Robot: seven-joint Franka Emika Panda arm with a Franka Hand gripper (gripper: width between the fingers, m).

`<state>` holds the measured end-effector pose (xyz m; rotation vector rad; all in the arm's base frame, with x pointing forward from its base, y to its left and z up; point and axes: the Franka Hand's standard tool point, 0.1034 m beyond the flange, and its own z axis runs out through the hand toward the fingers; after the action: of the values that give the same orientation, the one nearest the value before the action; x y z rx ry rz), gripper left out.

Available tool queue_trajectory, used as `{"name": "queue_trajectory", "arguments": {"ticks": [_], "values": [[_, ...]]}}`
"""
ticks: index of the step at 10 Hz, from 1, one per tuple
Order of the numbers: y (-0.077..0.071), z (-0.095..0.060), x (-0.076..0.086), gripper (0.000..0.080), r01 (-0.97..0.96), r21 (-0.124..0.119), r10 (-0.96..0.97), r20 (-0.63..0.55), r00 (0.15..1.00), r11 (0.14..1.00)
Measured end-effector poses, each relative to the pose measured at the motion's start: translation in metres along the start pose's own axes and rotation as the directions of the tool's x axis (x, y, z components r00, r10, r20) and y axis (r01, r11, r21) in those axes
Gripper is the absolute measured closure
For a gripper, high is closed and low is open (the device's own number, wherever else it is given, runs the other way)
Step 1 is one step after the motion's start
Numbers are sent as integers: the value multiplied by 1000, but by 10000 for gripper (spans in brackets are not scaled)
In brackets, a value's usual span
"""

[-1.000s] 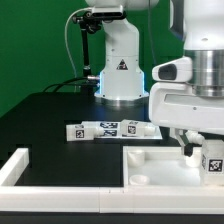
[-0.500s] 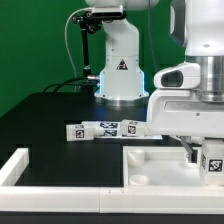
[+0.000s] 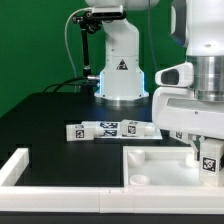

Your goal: Assemble one leg

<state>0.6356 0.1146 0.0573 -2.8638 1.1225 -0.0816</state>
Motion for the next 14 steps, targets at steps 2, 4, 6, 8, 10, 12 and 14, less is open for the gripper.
{"name": "queue_trajectory", "arguments": {"ticks": [2, 4, 6, 8, 10, 12, 14], "values": [[-1, 0, 1, 519, -262, 1, 262, 7, 965, 965], [-4, 1, 0, 518, -544, -7, 544, 24, 839, 839], [-7, 2, 1, 518, -784, -5, 783, 44, 620, 621], [-7, 2, 4, 519, -930, -13, 929, 52, 365, 366], [-4, 2, 6, 519, -948, -18, 947, 49, 316, 317], [-4, 2, 6, 519, -942, -15, 941, 45, 336, 337], [-4, 2, 6, 306, -941, -15, 940, 45, 337, 338]]}}
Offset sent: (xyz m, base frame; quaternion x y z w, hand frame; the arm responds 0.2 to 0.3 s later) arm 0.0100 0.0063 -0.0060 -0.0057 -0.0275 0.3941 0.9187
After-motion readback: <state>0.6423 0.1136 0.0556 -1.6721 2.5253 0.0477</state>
